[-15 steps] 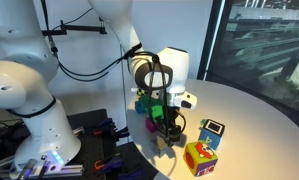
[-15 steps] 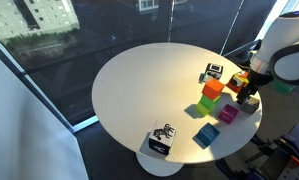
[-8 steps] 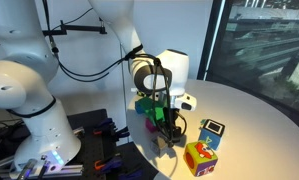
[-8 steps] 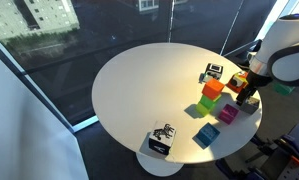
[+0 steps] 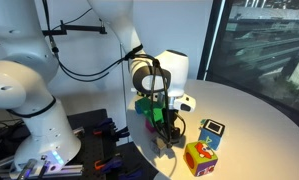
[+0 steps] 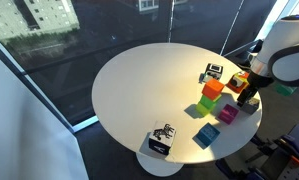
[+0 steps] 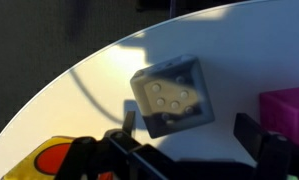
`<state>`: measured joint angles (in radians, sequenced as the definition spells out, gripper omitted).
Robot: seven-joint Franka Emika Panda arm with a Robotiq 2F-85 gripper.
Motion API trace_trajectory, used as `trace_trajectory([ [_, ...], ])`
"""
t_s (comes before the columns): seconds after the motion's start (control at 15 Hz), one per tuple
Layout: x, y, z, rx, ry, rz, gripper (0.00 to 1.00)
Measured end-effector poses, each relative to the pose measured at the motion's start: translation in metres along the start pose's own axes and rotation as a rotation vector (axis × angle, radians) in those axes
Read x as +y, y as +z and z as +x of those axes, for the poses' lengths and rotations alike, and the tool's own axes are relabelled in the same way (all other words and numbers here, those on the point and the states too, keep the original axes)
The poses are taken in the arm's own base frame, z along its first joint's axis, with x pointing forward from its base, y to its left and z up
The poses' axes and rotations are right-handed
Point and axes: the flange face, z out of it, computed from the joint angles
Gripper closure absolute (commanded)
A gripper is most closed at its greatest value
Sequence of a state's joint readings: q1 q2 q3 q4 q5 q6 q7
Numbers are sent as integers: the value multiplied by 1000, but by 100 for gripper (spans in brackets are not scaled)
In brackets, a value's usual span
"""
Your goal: Put the grey toy block on top on the stacked toy blocks
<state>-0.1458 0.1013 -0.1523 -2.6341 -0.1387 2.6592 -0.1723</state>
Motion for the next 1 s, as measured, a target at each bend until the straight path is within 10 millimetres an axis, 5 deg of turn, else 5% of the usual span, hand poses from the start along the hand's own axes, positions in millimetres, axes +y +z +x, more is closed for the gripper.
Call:
trace_trajectory([
  [0.2,3,1,-4,-3,7,2,0],
  [0.27,4,1,-6,-4,11,3,25],
  [0.33,6,1,-7,-5,16,3,25],
  [0.6,11,-1,-8,0,28,3,59],
  [1.0,14,-15,-5,19,45,3,68],
])
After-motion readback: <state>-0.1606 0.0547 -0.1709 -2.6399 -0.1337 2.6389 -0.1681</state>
